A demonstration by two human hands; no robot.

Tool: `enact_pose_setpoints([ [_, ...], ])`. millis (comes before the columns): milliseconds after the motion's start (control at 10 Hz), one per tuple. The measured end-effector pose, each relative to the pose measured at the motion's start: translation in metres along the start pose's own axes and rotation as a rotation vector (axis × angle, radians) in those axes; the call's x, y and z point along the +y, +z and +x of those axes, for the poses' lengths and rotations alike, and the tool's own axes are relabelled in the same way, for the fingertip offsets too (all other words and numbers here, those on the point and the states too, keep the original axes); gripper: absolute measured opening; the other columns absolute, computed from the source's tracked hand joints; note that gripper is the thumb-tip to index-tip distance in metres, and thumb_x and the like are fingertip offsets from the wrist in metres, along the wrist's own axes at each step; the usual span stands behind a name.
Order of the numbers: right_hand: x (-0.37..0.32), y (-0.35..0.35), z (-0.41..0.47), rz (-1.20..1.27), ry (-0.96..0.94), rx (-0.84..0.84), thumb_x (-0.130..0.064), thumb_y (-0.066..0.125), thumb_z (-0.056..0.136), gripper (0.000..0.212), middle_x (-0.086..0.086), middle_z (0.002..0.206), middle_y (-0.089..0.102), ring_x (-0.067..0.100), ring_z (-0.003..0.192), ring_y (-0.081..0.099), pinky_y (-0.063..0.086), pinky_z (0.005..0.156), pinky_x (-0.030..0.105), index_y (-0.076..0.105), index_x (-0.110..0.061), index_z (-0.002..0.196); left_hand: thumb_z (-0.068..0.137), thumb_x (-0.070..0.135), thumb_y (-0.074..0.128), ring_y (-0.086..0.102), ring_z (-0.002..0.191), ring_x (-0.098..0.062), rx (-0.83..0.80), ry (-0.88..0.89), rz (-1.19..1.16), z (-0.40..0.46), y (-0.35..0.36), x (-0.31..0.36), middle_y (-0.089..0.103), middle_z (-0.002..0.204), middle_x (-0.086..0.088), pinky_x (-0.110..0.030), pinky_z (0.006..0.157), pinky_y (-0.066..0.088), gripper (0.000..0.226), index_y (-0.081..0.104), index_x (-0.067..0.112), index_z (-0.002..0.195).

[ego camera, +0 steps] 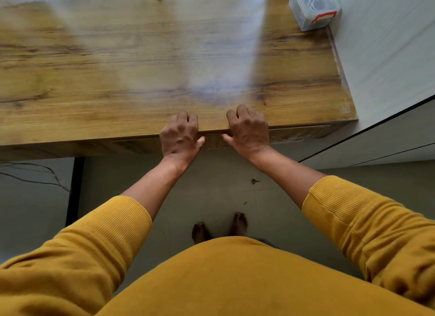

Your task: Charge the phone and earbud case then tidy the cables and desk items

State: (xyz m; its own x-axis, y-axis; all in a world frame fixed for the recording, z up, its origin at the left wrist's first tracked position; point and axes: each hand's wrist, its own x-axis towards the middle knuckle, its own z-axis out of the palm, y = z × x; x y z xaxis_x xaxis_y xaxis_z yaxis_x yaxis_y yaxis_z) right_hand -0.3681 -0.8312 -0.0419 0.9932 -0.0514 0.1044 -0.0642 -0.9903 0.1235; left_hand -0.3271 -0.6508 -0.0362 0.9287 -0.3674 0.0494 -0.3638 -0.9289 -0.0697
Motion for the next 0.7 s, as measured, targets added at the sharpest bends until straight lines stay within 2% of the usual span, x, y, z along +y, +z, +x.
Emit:
enact_pose_setpoints([
  [300, 0.002, 0.006, 0.0, -0.038, -0.016, 0.01, -0.056, 0.085, 0.077, 0.054, 0.01, 0.096, 0.064, 0.024, 0.079, 0.061, 0.044, 0.062, 0.033, 0.065, -0.015, 0.104, 0.078, 0.05, 0.089, 0.062, 0.082, -0.025, 0.005, 0.037, 0.032, 0.005, 0.005, -0.002, 0.063, 0.102, -0.009, -0.031, 0.059, 0.04, 0.052, 0.062, 0.014, 0.105],
  [500, -0.001, 0.002, -0.003, 0.014, 0.008, -0.008, -0.057, 0.08, 0.083, 0.054, 0.01, 0.105, 0.064, 0.026, 0.088, 0.062, 0.048, 0.068, 0.036, 0.064, -0.015, 0.113, 0.081, 0.051, 0.085, 0.062, 0.089, -0.027, 0.015, 0.007, 0.014, -0.001, 0.006, 0.001, 0.061, 0.107, -0.011, -0.034, 0.064, 0.045, 0.053, 0.061, 0.015, 0.111],
  [600, -0.003, -0.003, -0.003, 0.02, -0.006, -0.021, -0.066, 0.068, 0.088, 0.057, 0.011, 0.107, 0.063, 0.027, 0.09, 0.062, 0.043, 0.067, 0.036, 0.063, -0.015, 0.114, 0.089, 0.068, 0.067, 0.06, 0.088, -0.027, 0.022, 0.042, 0.028, 0.0, 0.005, 0.0, 0.061, 0.107, -0.012, -0.035, 0.064, 0.047, 0.058, 0.061, 0.015, 0.111],
  [700, -0.001, -0.012, 0.004, 0.037, 0.009, -0.031, -0.064, 0.055, 0.097, 0.053, 0.01, 0.106, 0.066, 0.026, 0.086, 0.063, 0.042, 0.064, 0.034, 0.063, -0.016, 0.117, 0.096, 0.073, 0.047, 0.062, 0.085, -0.029, 0.027, 0.034, -0.025, 0.007, -0.005, -0.002, 0.065, 0.105, -0.011, -0.035, 0.065, 0.05, 0.062, 0.066, 0.015, 0.106],
])
